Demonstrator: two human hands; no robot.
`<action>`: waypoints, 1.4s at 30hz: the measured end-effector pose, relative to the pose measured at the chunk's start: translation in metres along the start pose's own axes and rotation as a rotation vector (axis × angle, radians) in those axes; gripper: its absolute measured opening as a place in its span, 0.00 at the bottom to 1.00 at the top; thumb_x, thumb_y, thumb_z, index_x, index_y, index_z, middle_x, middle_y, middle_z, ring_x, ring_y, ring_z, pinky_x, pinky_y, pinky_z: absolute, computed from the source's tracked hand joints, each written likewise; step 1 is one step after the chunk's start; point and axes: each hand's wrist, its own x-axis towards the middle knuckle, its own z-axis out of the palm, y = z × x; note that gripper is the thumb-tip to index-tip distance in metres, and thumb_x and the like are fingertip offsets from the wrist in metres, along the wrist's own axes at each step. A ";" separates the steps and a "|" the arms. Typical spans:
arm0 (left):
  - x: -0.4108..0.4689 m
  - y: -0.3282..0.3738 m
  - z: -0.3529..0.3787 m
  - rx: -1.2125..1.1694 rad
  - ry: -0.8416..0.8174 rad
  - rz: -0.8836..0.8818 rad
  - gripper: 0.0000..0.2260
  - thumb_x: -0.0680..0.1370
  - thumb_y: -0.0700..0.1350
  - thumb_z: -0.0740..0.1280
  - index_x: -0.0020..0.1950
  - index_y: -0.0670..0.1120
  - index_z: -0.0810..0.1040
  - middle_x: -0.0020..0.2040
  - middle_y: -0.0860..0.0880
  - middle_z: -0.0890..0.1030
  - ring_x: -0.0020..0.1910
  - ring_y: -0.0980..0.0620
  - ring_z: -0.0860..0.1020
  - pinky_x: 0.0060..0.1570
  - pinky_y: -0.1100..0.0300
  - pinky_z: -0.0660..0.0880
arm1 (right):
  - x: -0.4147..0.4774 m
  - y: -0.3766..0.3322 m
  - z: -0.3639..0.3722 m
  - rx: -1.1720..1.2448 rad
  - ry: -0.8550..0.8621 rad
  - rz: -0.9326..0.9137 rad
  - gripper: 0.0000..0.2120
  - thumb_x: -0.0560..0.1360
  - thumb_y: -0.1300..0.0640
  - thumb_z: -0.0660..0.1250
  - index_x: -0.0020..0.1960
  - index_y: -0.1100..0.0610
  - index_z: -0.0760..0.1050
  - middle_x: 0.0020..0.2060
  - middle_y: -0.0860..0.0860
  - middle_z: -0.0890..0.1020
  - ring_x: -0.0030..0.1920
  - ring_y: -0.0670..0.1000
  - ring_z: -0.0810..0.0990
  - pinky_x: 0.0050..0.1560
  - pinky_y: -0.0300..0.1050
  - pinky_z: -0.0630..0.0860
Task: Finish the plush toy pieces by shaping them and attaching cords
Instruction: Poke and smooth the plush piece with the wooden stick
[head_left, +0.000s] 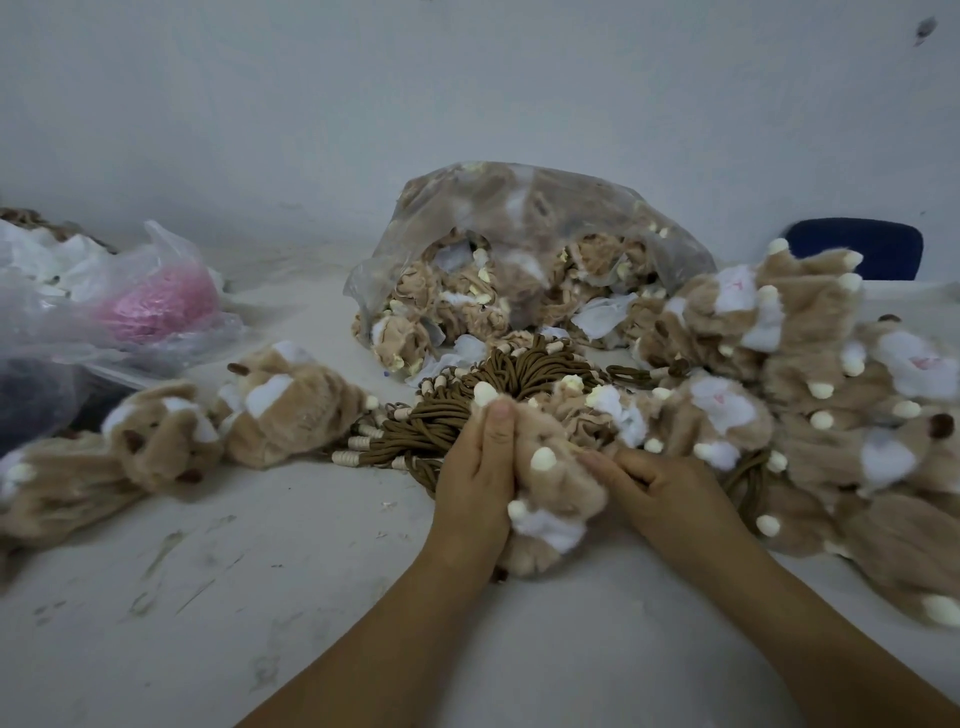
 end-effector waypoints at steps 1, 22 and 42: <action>0.002 0.000 -0.003 0.015 0.018 0.013 0.16 0.76 0.67 0.58 0.44 0.60 0.80 0.42 0.54 0.84 0.45 0.57 0.82 0.47 0.63 0.77 | 0.000 0.003 -0.002 -0.025 -0.002 -0.012 0.29 0.67 0.29 0.55 0.27 0.55 0.67 0.22 0.48 0.71 0.25 0.44 0.70 0.33 0.48 0.71; 0.008 -0.002 -0.004 -0.280 -0.170 -0.499 0.25 0.71 0.59 0.74 0.61 0.46 0.78 0.54 0.47 0.85 0.50 0.53 0.84 0.45 0.59 0.81 | 0.003 0.000 -0.005 0.285 0.257 0.184 0.27 0.68 0.30 0.56 0.33 0.53 0.76 0.26 0.49 0.78 0.27 0.41 0.73 0.29 0.31 0.68; 0.009 0.013 -0.010 0.499 0.229 0.598 0.11 0.75 0.36 0.60 0.41 0.38 0.82 0.53 0.53 0.69 0.56 0.55 0.71 0.55 0.68 0.69 | -0.002 0.008 -0.009 -0.493 -0.187 -0.097 0.14 0.74 0.36 0.56 0.41 0.45 0.65 0.42 0.45 0.70 0.43 0.46 0.73 0.36 0.41 0.66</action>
